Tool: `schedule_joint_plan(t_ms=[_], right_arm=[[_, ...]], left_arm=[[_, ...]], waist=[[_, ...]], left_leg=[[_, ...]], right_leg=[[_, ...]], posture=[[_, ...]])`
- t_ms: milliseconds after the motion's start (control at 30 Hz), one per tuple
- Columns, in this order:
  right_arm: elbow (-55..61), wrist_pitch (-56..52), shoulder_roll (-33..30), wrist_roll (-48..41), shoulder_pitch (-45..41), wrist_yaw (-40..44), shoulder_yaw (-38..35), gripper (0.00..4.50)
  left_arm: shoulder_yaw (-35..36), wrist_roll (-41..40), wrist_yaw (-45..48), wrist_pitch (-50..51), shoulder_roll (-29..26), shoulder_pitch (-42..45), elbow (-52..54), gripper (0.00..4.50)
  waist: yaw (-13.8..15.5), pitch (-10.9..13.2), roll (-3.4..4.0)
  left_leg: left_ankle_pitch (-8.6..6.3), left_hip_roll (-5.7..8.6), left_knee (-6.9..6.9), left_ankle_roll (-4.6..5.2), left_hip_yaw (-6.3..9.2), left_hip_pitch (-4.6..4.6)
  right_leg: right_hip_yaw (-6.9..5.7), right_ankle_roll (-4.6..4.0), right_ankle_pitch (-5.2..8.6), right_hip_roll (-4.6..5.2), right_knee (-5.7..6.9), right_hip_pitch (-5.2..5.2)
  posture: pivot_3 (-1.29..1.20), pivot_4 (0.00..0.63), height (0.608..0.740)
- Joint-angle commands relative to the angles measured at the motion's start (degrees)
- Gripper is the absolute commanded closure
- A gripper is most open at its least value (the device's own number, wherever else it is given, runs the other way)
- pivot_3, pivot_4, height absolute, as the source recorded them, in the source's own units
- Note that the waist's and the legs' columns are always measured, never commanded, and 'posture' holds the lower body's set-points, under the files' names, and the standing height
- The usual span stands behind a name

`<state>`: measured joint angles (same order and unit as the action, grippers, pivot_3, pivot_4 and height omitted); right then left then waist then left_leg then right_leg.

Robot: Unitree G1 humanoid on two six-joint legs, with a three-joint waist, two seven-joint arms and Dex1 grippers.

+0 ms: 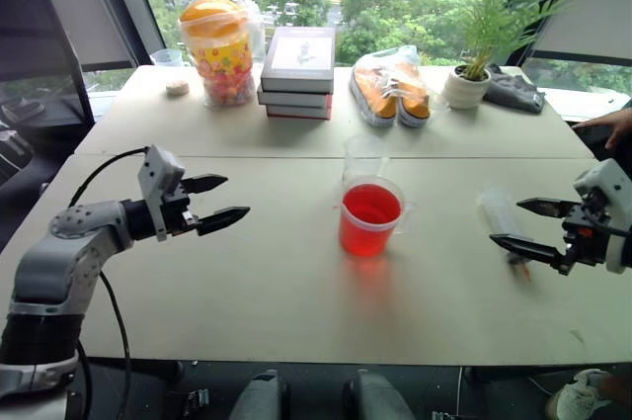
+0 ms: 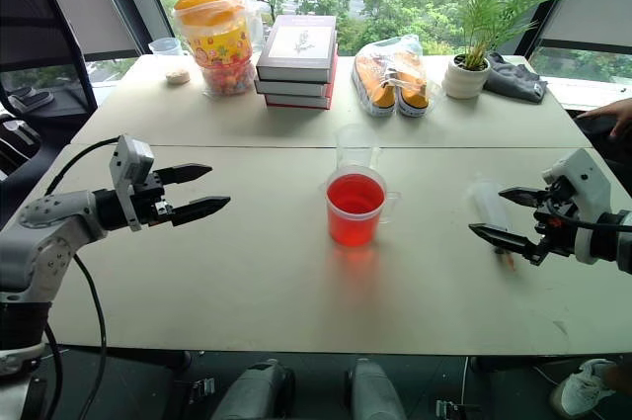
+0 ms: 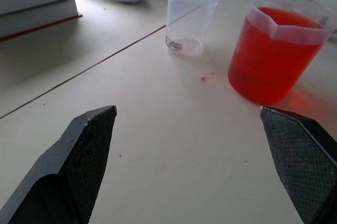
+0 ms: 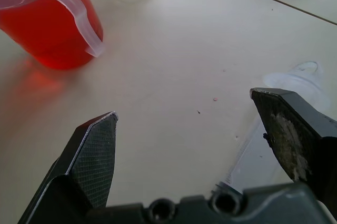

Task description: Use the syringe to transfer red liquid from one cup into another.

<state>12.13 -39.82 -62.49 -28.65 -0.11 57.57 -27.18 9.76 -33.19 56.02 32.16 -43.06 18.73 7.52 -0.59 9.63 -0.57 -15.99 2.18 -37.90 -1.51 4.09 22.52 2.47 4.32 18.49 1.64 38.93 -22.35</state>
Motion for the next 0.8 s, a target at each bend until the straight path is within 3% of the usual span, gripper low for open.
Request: schedule_joint_plan(t_ms=[33, 200, 367, 567, 800], right_arm=[[-1.3, -2.9, -2.2, 1.1, -3.5, -2.6, 0.7, 0.04], [-5.4, -14.8, -5.5, 0.7, -12.8, -6.0, 7.5, 0.04], [-16.0, -24.6, -7.9, 5.5, -29.5, -5.9, 23.7, 0.04], [-38.0, -25.5, -1.9, 16.8, -49.5, -3.4, 42.4, 0.04], [-62.9, -19.4, 8.7, 25.5, -62.5, -1.3, 48.7, 0.04]], left_arm=[[0.2, -0.4, 0.1, -0.1, -0.2, 0.5, 1.8, 0.00], [-0.6, 0.1, 0.4, -0.6, 0.3, 1.8, 0.6, 0.00], [-1.8, 0.7, 0.7, -1.6, 1.2, 2.8, -0.5, 0.00], [-2.6, 1.2, 0.1, -2.6, 2.8, 2.9, -0.9, 0.00], [-2.2, 1.7, -0.7, -3.6, 3.7, 1.9, -0.6, 0.00]], waist=[[-0.1, 0.0, 0.01], [0.0, 0.0, 0.04], [-0.2, 0.1, 0.15], [-0.3, 0.2, 0.24], [-0.2, 0.2, 0.25]], left_leg=[[0.00, 0.00, 0.00, 0.00, 0.00, 0.00], [0.00, 0.00, 0.00, 0.00, 0.00, -0.01], [0.00, 0.00, 0.01, 0.00, -0.03, 0.04], [0.00, 0.00, 0.09, 0.00, -0.14, 0.23], [0.02, 0.00, -0.05, -0.04, -0.24, 0.98]], right_leg=[[0.00, 0.00, 0.00, 0.00, 0.00, 0.00], [0.00, -0.01, 0.00, 0.01, 0.00, -0.02], [0.01, -0.02, 0.00, 0.03, -0.02, -0.09], [0.07, -0.04, -0.01, 0.04, -0.04, -0.38], [0.08, -0.03, -0.04, 0.03, 0.09, -1.16]], posture=[[0.00, 0.150, 0.740], [0.00, 0.150, 0.740], [0.00, 0.150, 0.740], [0.00, 0.150, 0.740], [0.00, 0.150, 0.740]])
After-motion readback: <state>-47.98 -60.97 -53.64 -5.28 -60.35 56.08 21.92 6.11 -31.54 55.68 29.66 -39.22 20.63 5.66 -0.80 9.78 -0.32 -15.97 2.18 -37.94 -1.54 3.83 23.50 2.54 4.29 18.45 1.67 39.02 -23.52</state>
